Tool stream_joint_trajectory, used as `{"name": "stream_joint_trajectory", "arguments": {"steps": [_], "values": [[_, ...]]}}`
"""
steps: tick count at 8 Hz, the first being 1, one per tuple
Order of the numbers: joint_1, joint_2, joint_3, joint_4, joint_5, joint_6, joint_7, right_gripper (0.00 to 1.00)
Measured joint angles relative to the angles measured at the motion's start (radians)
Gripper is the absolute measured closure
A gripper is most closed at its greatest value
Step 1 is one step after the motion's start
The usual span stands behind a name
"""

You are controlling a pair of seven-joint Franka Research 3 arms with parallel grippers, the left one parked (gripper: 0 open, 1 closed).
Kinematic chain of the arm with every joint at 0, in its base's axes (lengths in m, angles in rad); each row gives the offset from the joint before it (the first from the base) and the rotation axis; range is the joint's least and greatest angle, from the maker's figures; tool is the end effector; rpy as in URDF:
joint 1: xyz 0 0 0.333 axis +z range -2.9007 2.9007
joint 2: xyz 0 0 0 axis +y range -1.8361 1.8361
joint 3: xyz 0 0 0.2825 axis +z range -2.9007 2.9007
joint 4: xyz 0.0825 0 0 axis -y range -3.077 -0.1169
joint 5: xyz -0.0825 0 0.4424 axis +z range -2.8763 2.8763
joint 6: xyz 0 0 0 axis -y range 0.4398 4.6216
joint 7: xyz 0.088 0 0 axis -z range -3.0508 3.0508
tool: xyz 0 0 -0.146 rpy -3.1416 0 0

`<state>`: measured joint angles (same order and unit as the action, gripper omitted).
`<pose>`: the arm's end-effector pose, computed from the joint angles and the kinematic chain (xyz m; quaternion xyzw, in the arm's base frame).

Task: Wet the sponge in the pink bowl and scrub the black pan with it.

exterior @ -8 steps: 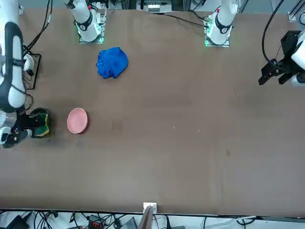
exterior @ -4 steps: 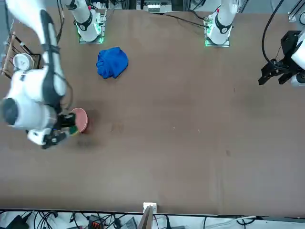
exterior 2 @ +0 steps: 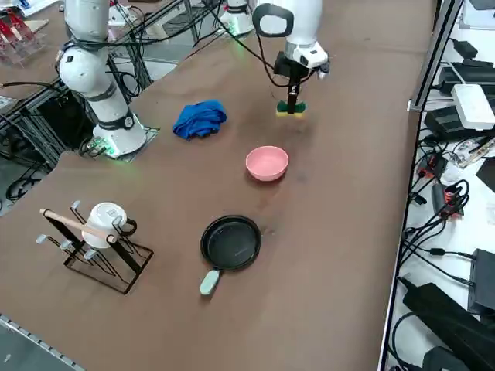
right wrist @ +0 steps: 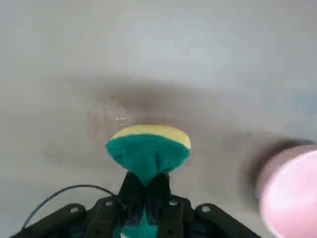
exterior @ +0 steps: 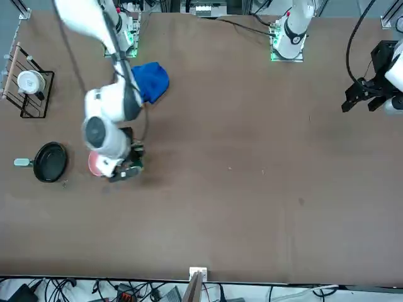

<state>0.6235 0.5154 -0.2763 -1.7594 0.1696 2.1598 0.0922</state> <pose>0.6307 0.2427 0.1712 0.9948 0.0907 -0.0445 0.0099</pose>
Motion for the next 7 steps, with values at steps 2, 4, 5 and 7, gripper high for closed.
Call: {"name": "stream_joint_trajectory", "arguments": {"steps": [2, 4, 5, 7], "values": [[0.048, 0.032, 0.000, -0.067, 0.001, 0.096, 0.072, 0.94], [0.053, 0.058, 0.000, -0.070, 0.025, 0.155, 0.081, 0.94], [0.055, 0.067, 0.001, -0.070, 0.062, 0.189, 0.081, 0.93], [0.067, 0.086, 0.003, -0.070, 0.100, 0.221, 0.081, 0.91]]}}
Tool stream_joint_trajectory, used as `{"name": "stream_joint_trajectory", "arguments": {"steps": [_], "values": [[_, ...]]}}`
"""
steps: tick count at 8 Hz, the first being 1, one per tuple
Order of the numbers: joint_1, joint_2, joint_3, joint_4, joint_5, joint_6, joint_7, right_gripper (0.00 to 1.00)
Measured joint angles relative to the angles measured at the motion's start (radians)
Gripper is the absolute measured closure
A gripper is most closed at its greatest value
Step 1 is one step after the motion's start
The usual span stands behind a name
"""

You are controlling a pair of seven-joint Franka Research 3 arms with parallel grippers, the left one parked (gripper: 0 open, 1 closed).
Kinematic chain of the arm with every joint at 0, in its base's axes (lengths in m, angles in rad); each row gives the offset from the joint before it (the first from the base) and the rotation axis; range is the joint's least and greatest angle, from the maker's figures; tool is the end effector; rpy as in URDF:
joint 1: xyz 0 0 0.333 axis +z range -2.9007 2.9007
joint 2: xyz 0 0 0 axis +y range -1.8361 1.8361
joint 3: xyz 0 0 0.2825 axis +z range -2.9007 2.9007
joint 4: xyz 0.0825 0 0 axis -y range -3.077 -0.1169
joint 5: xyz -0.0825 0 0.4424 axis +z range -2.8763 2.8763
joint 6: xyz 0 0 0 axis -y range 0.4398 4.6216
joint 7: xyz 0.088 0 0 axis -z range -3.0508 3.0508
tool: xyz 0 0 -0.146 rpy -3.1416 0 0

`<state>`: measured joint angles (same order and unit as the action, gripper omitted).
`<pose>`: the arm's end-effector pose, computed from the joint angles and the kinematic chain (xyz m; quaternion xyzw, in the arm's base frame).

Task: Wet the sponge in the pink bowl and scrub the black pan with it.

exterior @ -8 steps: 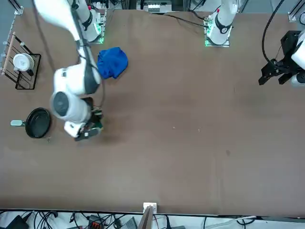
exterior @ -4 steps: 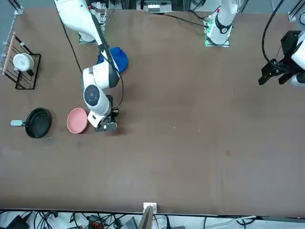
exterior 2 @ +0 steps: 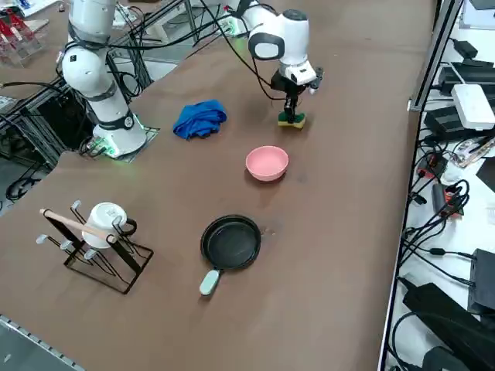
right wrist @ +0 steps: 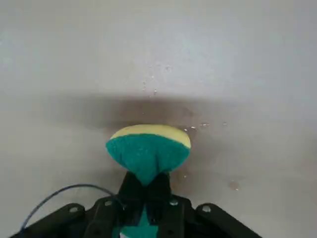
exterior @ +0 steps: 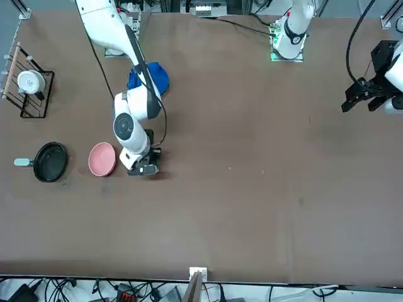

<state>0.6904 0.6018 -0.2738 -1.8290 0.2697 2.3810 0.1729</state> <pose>0.6065 0.2737 0.1013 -0.9988 -0.0450 0.0125 0.0114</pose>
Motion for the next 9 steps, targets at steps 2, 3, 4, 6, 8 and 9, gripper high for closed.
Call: {"name": "stream_joint_trajectory", "arguments": {"steps": [2, 3, 4, 6, 8, 9], "values": [[0.000, 0.011, -0.001, 0.000, 0.001, 0.002, 0.000, 0.81], [0.000, 0.012, -0.001, 0.000, 0.002, 0.002, 0.000, 0.70], [0.000, 0.012, -0.001, 0.000, 0.002, 0.002, 0.000, 0.67], [0.000, 0.006, -0.002, 0.009, 0.002, 0.004, 0.000, 0.32], [-0.012, -0.070, -0.030, 0.036, 0.002, -0.039, -0.015, 0.01], [-0.032, -0.137, -0.053, 0.053, 0.001, -0.095, -0.053, 0.00]]}}
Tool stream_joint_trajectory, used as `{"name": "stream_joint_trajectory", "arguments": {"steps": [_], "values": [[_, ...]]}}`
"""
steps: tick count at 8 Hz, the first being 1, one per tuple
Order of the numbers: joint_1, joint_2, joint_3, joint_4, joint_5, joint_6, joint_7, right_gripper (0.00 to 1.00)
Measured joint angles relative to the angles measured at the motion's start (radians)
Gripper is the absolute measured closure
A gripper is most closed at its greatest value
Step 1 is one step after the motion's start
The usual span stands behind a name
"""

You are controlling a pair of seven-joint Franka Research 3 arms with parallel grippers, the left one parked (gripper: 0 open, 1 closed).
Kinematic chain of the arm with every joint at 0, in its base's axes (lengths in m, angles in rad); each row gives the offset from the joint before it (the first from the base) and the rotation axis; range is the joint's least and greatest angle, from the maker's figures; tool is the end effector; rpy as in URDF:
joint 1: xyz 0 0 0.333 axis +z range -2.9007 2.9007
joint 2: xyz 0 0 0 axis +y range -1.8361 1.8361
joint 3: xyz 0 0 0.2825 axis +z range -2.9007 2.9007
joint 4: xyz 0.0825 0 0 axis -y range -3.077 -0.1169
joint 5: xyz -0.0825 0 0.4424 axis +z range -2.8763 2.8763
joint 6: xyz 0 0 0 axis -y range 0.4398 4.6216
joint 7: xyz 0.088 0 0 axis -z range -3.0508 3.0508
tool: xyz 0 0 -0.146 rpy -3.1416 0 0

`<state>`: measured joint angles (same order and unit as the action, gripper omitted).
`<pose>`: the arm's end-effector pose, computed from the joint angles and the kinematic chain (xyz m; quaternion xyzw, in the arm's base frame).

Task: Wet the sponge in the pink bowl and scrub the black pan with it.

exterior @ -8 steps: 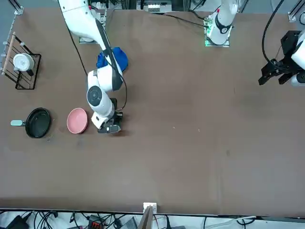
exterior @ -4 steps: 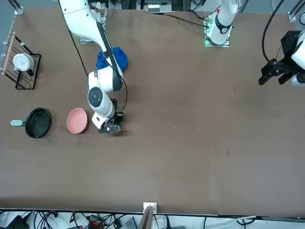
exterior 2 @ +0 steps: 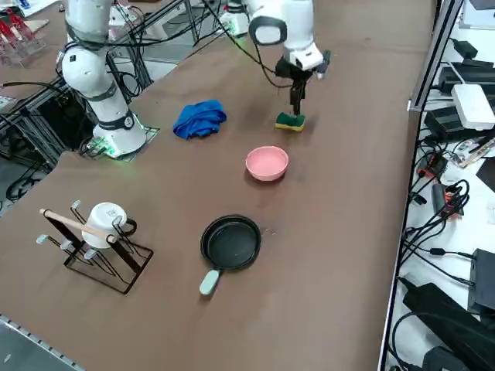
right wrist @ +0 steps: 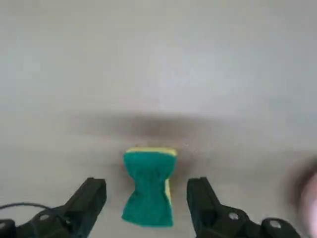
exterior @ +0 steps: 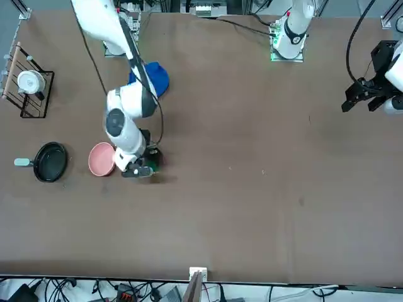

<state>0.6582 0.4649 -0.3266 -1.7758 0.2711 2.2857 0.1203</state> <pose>0.6523 0.2451 0.2122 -0.9979 -0.0391 -0.0298 0.0416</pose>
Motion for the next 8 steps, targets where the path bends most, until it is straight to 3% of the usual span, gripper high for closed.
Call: {"name": "stream_joint_trajectory", "arguments": {"steps": [3, 6, 7, 8], "values": [[-0.070, -0.194, -0.073, 0.063, -0.029, -0.206, -0.159, 0.00], [-0.087, -0.303, -0.105, 0.137, -0.199, -0.398, -0.167, 0.00], [-0.144, -0.338, -0.079, 0.146, -0.219, -0.434, -0.168, 0.00], [-0.261, -0.376, 0.005, 0.147, -0.227, -0.475, -0.170, 0.00]]}}
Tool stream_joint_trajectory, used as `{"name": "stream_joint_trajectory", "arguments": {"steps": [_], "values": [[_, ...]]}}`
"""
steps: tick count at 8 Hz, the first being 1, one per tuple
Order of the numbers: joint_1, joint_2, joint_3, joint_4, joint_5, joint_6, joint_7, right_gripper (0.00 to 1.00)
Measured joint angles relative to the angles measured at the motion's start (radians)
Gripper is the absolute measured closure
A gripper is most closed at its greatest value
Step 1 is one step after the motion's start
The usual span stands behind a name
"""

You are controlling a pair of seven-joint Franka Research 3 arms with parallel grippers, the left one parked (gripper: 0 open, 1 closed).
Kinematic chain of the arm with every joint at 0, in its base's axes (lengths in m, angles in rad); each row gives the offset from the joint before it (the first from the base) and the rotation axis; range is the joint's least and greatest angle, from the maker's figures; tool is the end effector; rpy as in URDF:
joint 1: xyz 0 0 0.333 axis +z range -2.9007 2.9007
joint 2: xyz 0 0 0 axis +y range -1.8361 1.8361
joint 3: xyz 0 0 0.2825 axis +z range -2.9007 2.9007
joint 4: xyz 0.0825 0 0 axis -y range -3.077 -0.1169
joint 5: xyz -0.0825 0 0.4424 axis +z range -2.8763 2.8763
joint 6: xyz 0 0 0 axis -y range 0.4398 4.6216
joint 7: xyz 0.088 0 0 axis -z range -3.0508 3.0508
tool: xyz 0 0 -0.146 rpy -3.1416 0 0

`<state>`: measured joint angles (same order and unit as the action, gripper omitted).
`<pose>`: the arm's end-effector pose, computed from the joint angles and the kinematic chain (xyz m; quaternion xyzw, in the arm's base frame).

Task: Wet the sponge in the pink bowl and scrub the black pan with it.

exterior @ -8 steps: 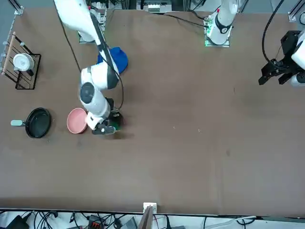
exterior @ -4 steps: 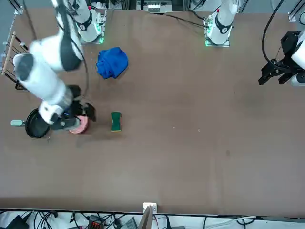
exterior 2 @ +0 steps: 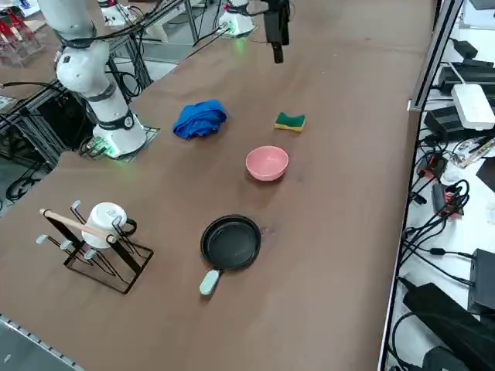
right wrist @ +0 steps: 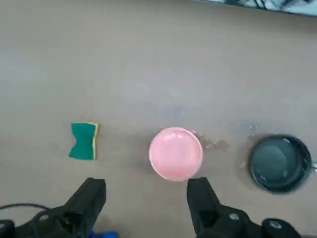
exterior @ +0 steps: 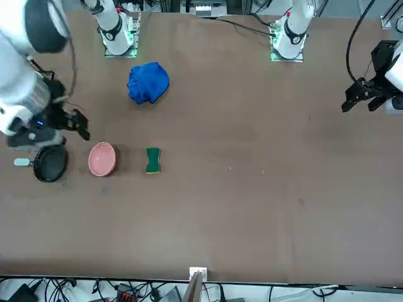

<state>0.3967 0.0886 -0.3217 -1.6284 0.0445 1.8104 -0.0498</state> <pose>0.6548 0.0598 0.4900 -0.9970 -0.0593 -0.0489 0.0085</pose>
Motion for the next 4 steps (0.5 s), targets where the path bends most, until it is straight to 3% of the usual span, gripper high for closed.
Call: {"name": "stream_joint_trajectory", "arguments": {"steps": [1, 2, 3, 4], "values": [[-0.138, -0.037, 0.111, 0.000, -0.003, -0.050, -0.001, 0.00], [-0.245, -0.072, 0.199, -0.002, -0.005, -0.099, -0.001, 0.00], [-0.297, -0.108, 0.246, -0.017, -0.020, -0.133, -0.001, 0.00], [-0.308, -0.145, 0.261, -0.045, -0.039, -0.158, 0.000, 0.00]]}}
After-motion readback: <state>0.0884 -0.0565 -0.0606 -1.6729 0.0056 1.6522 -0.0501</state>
